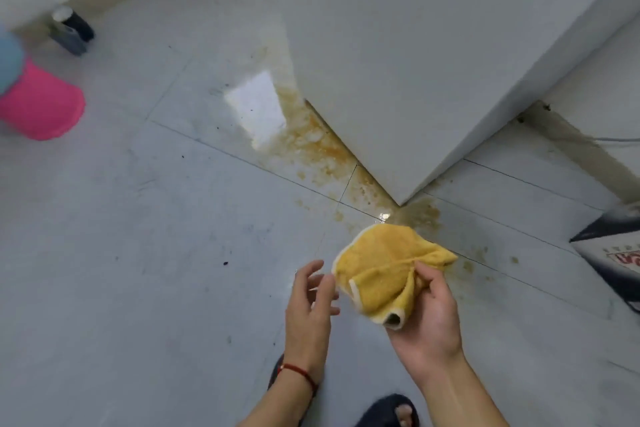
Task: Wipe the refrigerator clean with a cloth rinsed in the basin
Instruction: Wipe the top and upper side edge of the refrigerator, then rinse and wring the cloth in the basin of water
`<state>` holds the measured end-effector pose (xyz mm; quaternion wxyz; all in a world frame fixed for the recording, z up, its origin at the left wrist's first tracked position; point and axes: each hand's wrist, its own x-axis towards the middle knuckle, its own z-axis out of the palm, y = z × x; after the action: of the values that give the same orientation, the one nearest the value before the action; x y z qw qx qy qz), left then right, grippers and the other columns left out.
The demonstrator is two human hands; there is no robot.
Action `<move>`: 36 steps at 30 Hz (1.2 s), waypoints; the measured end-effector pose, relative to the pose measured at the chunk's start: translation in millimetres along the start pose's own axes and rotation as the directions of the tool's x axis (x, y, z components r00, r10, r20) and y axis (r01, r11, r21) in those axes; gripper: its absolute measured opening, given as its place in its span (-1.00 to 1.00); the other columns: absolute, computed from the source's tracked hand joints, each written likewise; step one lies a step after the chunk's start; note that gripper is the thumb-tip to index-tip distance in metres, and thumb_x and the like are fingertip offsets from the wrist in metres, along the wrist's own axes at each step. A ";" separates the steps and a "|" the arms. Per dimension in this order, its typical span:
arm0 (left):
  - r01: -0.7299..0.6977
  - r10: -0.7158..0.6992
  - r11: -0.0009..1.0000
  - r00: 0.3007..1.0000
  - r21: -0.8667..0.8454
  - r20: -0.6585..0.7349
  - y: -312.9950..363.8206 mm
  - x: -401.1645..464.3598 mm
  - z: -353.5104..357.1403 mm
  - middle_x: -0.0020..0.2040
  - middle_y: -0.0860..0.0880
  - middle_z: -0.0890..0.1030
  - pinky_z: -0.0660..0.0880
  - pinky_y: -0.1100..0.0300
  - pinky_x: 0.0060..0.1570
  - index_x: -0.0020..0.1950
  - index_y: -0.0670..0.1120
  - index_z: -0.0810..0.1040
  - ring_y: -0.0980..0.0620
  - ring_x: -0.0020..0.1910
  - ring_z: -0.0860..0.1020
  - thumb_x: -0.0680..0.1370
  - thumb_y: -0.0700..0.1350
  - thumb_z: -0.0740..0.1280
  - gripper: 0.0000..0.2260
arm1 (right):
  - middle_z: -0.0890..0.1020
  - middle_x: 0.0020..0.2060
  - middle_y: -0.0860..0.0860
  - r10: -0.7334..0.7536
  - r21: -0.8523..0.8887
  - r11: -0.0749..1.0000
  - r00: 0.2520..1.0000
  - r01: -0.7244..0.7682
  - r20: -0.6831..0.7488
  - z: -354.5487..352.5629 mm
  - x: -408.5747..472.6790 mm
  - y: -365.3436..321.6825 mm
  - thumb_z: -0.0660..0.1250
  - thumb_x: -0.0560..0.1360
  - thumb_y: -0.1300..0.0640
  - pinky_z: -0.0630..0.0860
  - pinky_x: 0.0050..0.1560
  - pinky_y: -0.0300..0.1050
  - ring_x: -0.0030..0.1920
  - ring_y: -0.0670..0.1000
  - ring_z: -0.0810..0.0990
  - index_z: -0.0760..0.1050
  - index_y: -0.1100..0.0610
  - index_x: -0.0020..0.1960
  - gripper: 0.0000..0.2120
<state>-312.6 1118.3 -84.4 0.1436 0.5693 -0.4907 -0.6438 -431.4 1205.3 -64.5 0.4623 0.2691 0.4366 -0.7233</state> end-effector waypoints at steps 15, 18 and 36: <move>-0.005 -0.022 0.990 0.981 -0.140 -0.193 332.4 -203.0 -324.4 -0.15 -0.14 0.71 0.69 -0.05 -0.10 0.24 -0.05 0.62 -0.08 -0.24 0.72 0.54 -0.16 0.49 -0.73 | 0.67 0.09 0.25 0.345 -0.753 0.656 0.862 0.062 0.371 383.6 -317.2 23.0 0.02 0.40 0.61 0.66 -0.04 0.22 0.11 0.31 0.65 0.50 0.29 0.35 -0.38; -0.093 0.070 0.994 0.940 -0.054 -0.333 365.2 -190.2 -408.0 -0.30 0.00 0.51 0.68 0.06 -0.21 0.13 0.11 0.61 0.00 -0.39 0.66 0.56 -0.23 0.43 -0.74 | 0.72 0.17 0.10 0.322 -0.830 0.488 0.828 0.271 0.460 445.8 -332.7 37.1 0.01 0.41 0.62 0.57 0.06 0.13 0.04 0.13 0.68 0.60 0.03 0.37 -0.22; 0.079 -0.058 0.841 0.997 -0.535 0.056 498.7 43.0 -712.5 -0.04 -0.16 0.63 0.55 0.11 -0.19 0.24 -0.17 0.52 -0.04 -0.14 0.62 0.56 -0.26 0.41 -0.73 | 0.68 0.25 0.20 0.559 -0.900 0.436 0.775 0.028 0.295 777.5 -199.2 211.6 0.08 0.66 -0.34 0.50 0.35 0.33 0.29 0.27 0.63 0.58 0.07 0.37 -0.40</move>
<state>110.3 514.7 379.3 0.2646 0.5113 -0.2733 -0.7706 -143.8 566.6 380.9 0.7511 -0.1567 0.5330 -0.3566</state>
